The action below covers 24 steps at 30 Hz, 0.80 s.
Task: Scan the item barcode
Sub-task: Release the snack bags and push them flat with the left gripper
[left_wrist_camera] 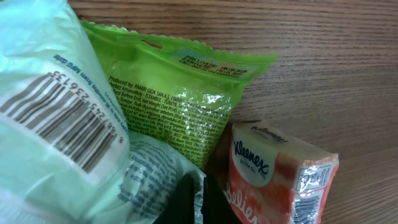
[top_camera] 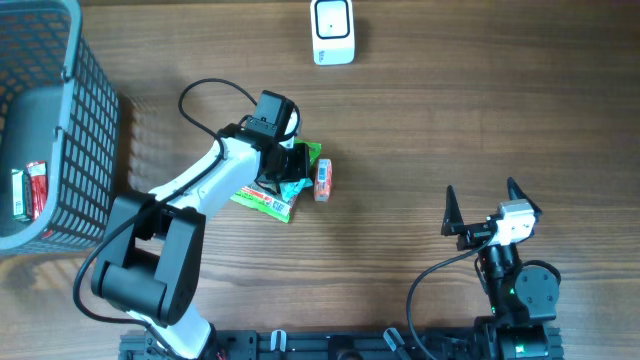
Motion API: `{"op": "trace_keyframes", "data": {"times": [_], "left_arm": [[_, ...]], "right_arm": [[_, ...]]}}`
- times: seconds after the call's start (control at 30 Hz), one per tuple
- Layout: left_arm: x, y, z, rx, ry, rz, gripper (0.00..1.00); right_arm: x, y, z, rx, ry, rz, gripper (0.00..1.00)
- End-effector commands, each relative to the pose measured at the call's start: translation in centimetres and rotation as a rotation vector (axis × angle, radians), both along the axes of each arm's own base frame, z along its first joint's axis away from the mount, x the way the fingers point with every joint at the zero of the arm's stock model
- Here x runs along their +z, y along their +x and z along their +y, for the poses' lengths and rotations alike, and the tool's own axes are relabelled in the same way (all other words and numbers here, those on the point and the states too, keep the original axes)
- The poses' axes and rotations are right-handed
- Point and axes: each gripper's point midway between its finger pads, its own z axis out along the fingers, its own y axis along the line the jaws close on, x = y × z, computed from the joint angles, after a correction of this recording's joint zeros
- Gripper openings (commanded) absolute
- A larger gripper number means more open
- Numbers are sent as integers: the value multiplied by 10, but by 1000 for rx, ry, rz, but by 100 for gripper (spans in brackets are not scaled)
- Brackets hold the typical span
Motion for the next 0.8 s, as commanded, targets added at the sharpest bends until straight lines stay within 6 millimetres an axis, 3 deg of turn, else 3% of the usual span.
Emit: {"op": "trace_keyframes", "data": {"times": [0.0,0.13,0.2,0.3,0.4,0.57,0.67,0.77], "left_arm": [[37,20,8,23,-6,-111,4],[111,40,24,81,-69,-295,4],[116,38,37,111,-61,-287,4],[92,23,54,140,-23,-181,4],[61,12,57,140,4,-101,4],[3,13,57,140,23,-43,4],[-12,22,73,175,111,-62,4],[-1,41,81,195,142,-156,4]], "right_arm": [[0,0,-2,-12,-1,-3,100],[0,0,-2,-12,-1,-3,100],[0,0,-2,-12,-1,-3,100],[0,0,-2,-12,-2,-3,100],[0,0,-2,-12,-1,-3,100],[0,0,-2,-12,-2,-3,100],[0,0,-2,-11,-1,-3,100],[0,0,-2,-12,-1,-3,100]]}}
